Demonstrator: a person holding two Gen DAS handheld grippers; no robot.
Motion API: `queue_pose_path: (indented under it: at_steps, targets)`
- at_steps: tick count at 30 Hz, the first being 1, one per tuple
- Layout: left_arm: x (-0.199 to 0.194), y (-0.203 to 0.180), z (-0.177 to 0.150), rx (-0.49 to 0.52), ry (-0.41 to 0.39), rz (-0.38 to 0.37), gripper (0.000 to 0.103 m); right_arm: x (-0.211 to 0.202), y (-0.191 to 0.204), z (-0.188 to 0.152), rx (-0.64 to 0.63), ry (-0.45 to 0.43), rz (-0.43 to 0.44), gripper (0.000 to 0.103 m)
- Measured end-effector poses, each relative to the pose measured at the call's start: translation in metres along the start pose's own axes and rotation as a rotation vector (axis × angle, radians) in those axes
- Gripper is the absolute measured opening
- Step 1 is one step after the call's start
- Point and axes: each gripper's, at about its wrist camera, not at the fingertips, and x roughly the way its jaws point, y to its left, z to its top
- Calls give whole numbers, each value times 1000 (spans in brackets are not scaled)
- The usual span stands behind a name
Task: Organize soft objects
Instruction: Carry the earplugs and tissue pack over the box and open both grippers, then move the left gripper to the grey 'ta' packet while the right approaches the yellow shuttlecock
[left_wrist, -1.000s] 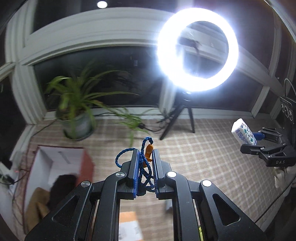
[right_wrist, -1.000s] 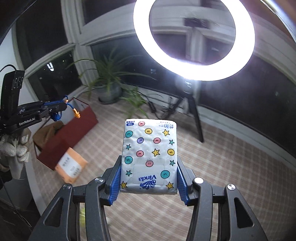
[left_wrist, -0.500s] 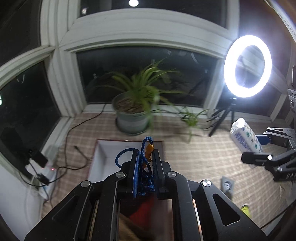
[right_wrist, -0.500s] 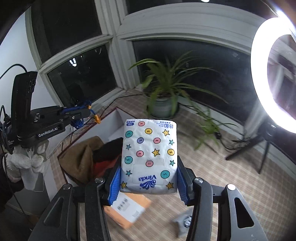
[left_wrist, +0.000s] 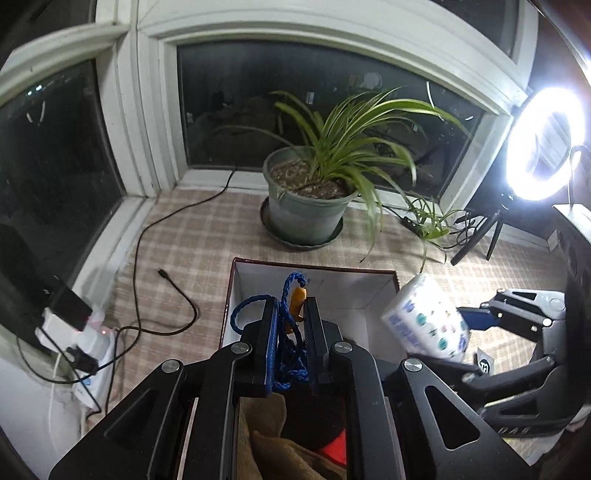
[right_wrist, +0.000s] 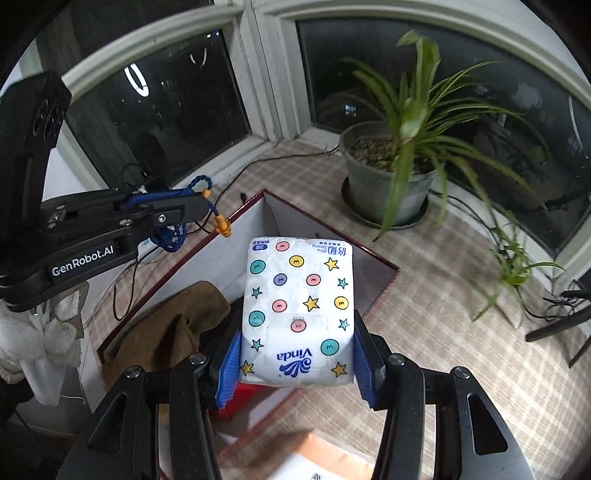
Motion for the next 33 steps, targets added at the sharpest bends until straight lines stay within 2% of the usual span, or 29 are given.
queue_pose_path:
  at_steps: [5, 8, 10, 11, 12, 22, 28, 33]
  targets:
    - [15, 5, 3, -14, 25, -21, 12, 19, 1, 7, -3, 31, 4, 49]
    - [21, 6, 4, -22, 35, -24, 17, 24, 0, 7, -11, 33, 3, 52]
    - [23, 7, 5, -37, 48, -23, 26, 25, -1, 8, -8, 32, 6, 59]
    - [24, 8, 5, -46, 53, -22, 43, 24, -2, 8, -5, 26, 6, 64]
    - [24, 9, 5, -51, 51, -22, 53, 22, -2, 8, -2, 20, 5, 66]
    - [-1, 4, 2, -51, 11, -3, 54, -9, -13, -4, 25, -17, -1, 67]
    - [-40, -14, -9, -12, -49, -16, 54, -58, -36, -25, 60, -58, -20, 67]
    - [-68, -41, -23, 20, -92, -24, 54, -113, -70, -62, 111, -126, -59, 67]
